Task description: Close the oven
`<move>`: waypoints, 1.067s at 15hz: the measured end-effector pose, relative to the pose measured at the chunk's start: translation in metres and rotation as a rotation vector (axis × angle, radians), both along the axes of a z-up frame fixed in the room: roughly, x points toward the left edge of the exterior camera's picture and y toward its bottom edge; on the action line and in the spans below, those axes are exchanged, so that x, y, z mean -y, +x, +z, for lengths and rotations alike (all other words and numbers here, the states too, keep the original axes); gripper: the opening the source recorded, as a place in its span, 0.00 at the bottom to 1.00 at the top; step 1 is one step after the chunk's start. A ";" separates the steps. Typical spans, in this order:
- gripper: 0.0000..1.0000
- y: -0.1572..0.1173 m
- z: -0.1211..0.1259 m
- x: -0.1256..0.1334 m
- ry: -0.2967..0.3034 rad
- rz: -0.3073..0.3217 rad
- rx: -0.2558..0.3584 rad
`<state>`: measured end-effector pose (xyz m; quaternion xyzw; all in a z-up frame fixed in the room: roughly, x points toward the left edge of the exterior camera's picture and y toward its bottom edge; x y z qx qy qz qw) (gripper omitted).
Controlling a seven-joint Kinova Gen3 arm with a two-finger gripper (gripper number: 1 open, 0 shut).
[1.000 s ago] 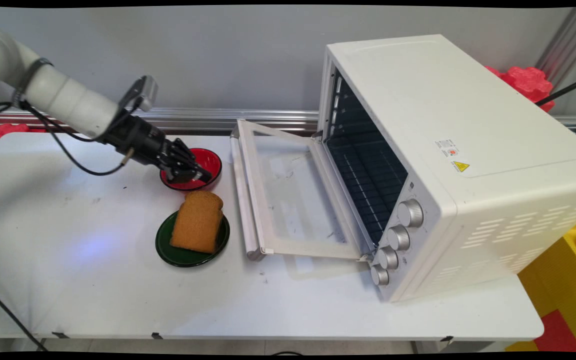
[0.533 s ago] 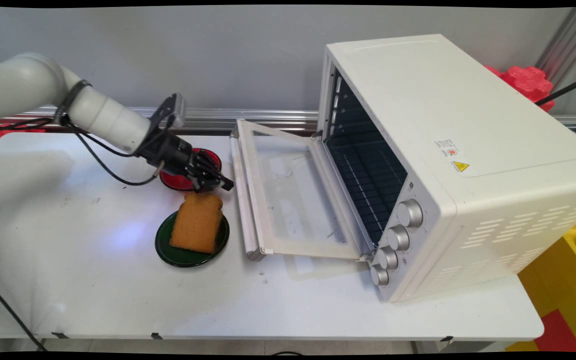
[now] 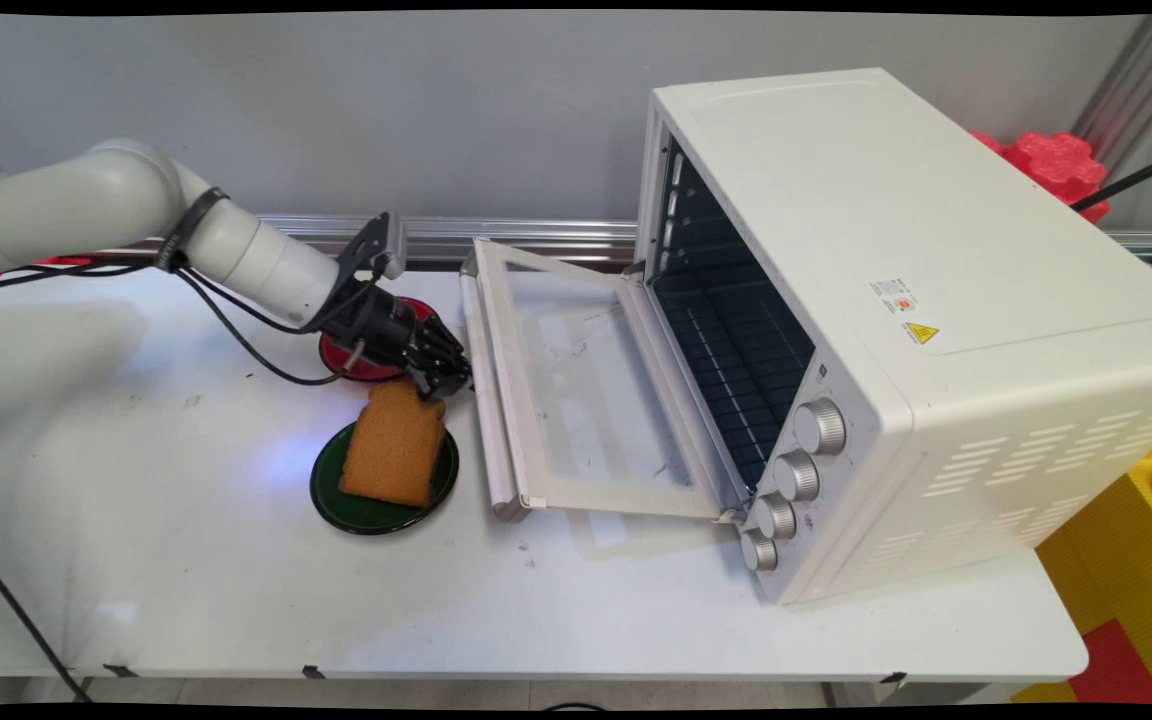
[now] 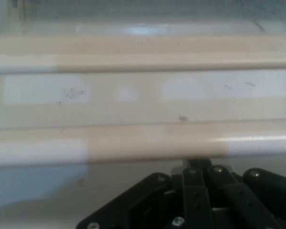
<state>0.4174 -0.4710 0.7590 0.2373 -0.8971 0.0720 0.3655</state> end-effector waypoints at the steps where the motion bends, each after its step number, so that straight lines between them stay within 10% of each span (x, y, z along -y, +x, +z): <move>1: 0.00 -0.003 0.000 0.002 -0.002 0.000 -0.008; 16: 0.00 -0.043 0.078 0.020 -0.057 -0.002 -0.143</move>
